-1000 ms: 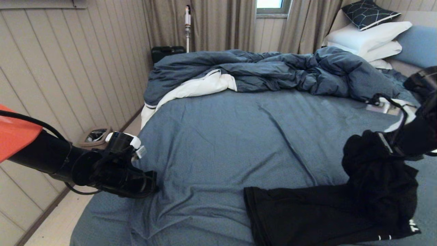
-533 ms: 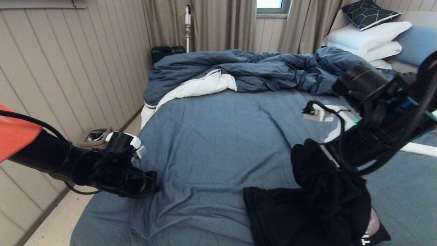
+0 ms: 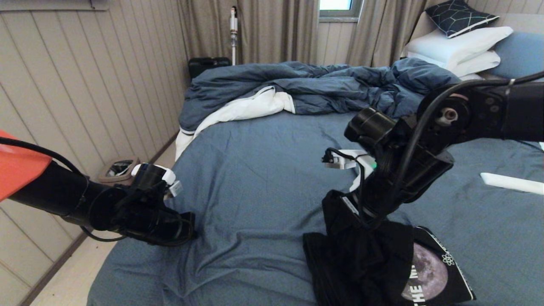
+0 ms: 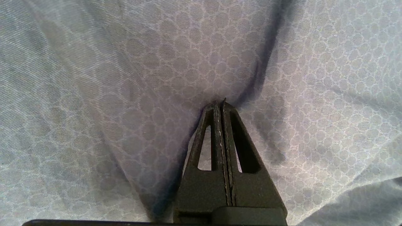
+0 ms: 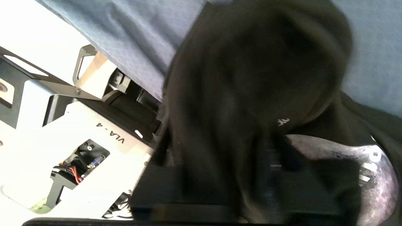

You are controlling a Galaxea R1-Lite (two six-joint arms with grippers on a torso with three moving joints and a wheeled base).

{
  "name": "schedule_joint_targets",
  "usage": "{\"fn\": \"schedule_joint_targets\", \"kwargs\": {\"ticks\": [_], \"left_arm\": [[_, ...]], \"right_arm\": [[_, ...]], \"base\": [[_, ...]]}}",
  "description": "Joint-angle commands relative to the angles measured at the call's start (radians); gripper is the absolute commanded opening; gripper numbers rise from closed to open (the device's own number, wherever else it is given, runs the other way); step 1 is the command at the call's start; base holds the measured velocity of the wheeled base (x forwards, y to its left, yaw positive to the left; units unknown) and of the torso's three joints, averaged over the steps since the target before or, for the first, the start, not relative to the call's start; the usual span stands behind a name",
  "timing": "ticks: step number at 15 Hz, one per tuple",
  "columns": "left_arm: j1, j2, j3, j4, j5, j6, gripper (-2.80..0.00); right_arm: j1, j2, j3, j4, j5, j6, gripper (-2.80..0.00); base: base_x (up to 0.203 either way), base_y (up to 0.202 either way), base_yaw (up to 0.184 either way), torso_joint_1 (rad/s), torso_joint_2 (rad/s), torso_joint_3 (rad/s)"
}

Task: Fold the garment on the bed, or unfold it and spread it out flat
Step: Fold the black T-shirt

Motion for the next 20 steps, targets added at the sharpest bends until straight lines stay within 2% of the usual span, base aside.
{"fn": "schedule_joint_targets", "kwargs": {"ticks": [1,8,9,11,12,15,18,20], "left_arm": [[0.000,-0.002,0.000,-0.001,-0.001,-0.003,-2.80],[0.000,-0.005,0.001,-0.001,-0.001,-0.003,-2.80],[0.000,-0.005,0.001,-0.001,-0.001,-0.003,-2.80],[0.000,-0.005,0.001,-0.001,-0.001,-0.003,-2.80],[0.000,-0.006,0.001,-0.001,-0.001,-0.003,-2.80],[0.000,-0.009,0.003,-0.001,-0.001,-0.003,-2.80],[0.000,-0.008,0.003,-0.001,-0.003,-0.003,-2.80],[0.000,-0.009,0.005,-0.001,-0.003,-0.004,-2.80]], "right_arm": [[0.006,0.024,-0.012,0.007,-0.001,0.001,0.00],[-0.013,-0.013,-0.068,0.006,-0.006,0.029,0.00],[-0.033,-0.048,-0.082,0.007,-0.007,0.030,0.00],[-0.123,-0.113,-0.098,0.007,-0.010,0.031,0.00],[-0.148,-0.132,-0.096,0.007,-0.014,0.031,-2.80],[-0.275,-0.160,-0.030,0.009,-0.025,0.012,-2.80],[-0.281,-0.173,0.131,0.005,-0.029,-0.003,-2.80],[-0.254,-0.164,0.222,-0.037,-0.028,-0.004,-2.80]], "base": [[0.000,0.000,0.000,0.000,0.00,0.000],[0.000,0.000,0.000,0.000,0.00,0.000],[0.000,0.000,0.000,0.000,0.00,0.000],[0.000,0.000,0.000,0.000,0.00,0.000],[0.000,0.000,0.000,0.000,0.00,0.000],[0.000,0.000,0.000,0.000,0.00,0.000],[0.000,0.000,0.000,0.000,0.00,0.000],[0.000,0.000,0.000,0.000,0.00,0.000]]}}
